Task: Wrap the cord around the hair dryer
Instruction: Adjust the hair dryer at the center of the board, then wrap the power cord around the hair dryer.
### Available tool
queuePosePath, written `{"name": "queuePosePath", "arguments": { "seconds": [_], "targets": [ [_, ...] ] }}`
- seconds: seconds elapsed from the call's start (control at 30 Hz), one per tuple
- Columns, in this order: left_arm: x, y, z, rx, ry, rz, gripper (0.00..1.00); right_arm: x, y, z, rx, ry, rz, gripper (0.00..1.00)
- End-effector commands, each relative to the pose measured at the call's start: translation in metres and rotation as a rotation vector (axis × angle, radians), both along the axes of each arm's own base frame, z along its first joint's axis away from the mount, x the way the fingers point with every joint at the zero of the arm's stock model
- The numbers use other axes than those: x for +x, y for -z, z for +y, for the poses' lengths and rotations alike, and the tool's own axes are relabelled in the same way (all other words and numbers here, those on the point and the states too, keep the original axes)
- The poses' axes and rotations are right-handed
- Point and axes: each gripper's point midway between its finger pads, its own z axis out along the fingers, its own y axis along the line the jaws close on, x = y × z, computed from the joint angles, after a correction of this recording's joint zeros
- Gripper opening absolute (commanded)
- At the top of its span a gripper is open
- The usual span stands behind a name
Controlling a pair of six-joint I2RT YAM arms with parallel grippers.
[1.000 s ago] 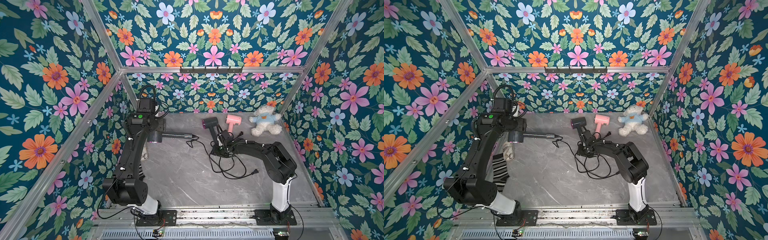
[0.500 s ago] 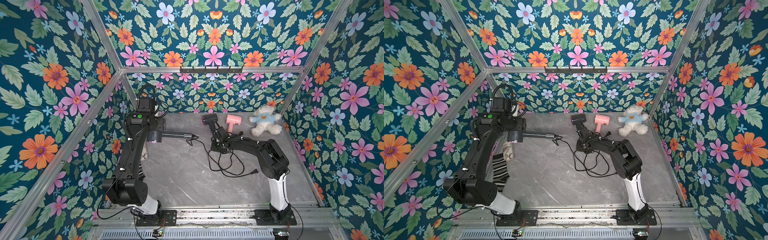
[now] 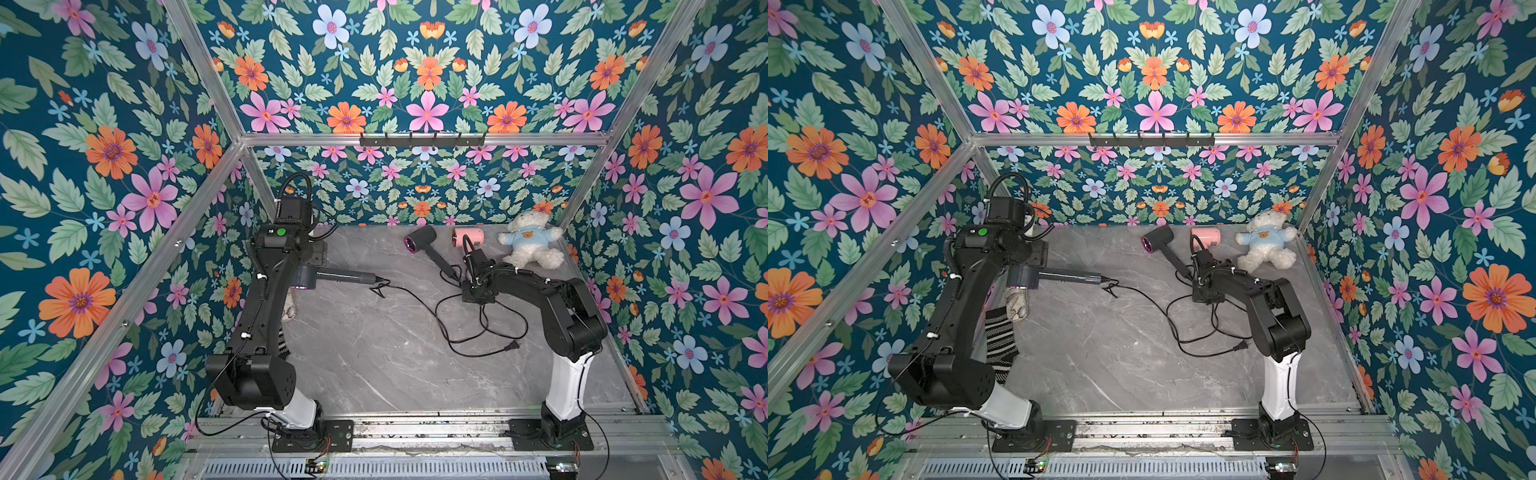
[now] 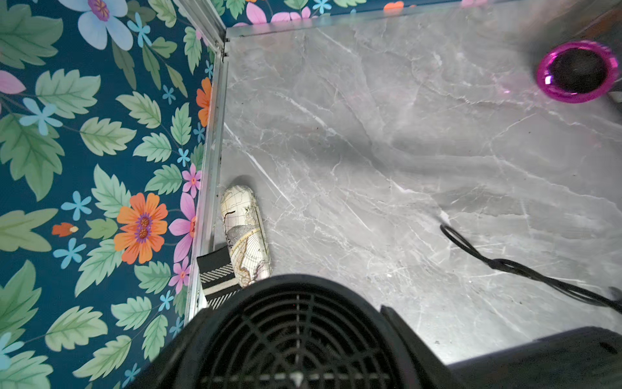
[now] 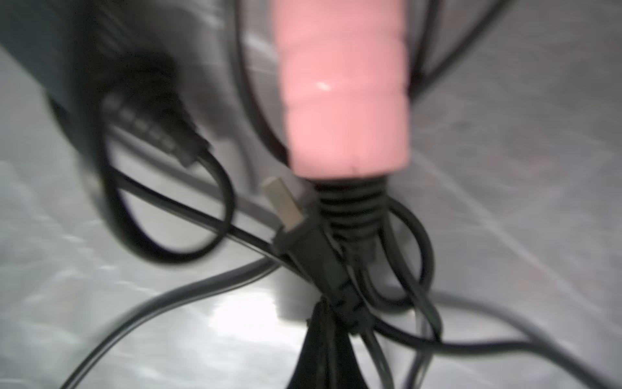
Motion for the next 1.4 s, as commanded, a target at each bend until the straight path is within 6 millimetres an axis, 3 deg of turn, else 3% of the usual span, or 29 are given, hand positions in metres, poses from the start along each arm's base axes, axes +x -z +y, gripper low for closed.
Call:
{"name": "queuePosePath", "arguments": {
  "seconds": [0.0, 0.1, 0.17, 0.3, 0.43, 0.5, 0.57, 0.7, 0.8, 0.93, 1.07, 1.13, 1.2, 1.3, 1.37],
  "targets": [
    [0.0, -0.008, 0.022, 0.075, -0.058, -0.009, 0.0, -0.013, -0.009, -0.013, -0.027, -0.091, 0.049, 0.14],
    [0.003, -0.008, 0.021, 0.066, -0.064, -0.009, 0.0, -0.024, -0.031, -0.004, 0.026, -0.158, 0.043, 0.47],
    [0.005, -0.005, 0.022, 0.07, -0.073, 0.001, 0.0, -0.041, -0.048, 0.007, 0.078, -0.201, 0.042, 0.54],
    [0.006, 0.003, 0.023, 0.074, -0.075, 0.019, 0.0, -0.09, -0.075, 0.038, 0.132, -0.352, 0.056, 0.52],
    [0.008, 0.008, 0.023, 0.077, -0.075, 0.031, 0.0, -0.142, -0.078, 0.073, 0.166, -0.509, 0.107, 0.47],
    [0.009, 0.01, 0.02, 0.059, -0.064, 0.028, 0.0, -0.151, -0.075, 0.093, 0.183, -0.58, 0.081, 0.47],
    [0.012, 0.011, 0.015, 0.036, -0.049, 0.022, 0.0, -0.144, -0.069, 0.113, 0.222, -0.629, 0.019, 0.47],
    [0.014, 0.015, 0.009, 0.007, -0.029, 0.021, 0.0, -0.107, -0.058, 0.144, 0.298, -0.659, -0.179, 0.55],
    [0.014, 0.015, 0.009, 0.008, -0.027, 0.026, 0.0, -0.082, -0.042, 0.153, 0.287, -0.622, -0.228, 0.6],
    [0.015, 0.018, 0.004, -0.015, -0.01, 0.032, 0.0, -0.06, -0.037, 0.166, 0.287, -0.607, -0.255, 0.6],
    [0.016, 0.018, 0.0, -0.035, 0.003, 0.029, 0.0, -0.047, -0.02, 0.175, 0.278, -0.599, -0.23, 0.59],
    [0.016, 0.016, -0.001, -0.042, 0.007, 0.023, 0.0, -0.049, -0.012, 0.176, 0.282, -0.601, -0.204, 0.58],
    [0.016, 0.014, -0.002, -0.044, 0.013, 0.021, 0.0, -0.056, -0.006, 0.175, 0.299, -0.598, -0.186, 0.53],
    [0.017, 0.015, 0.0, -0.036, 0.008, 0.024, 0.0, -0.066, -0.003, 0.166, 0.284, -0.585, -0.153, 0.32],
    [0.02, 0.017, -0.003, -0.05, 0.009, 0.022, 0.0, -0.075, -0.007, 0.159, 0.276, -0.582, -0.146, 0.13]
  ]
}}
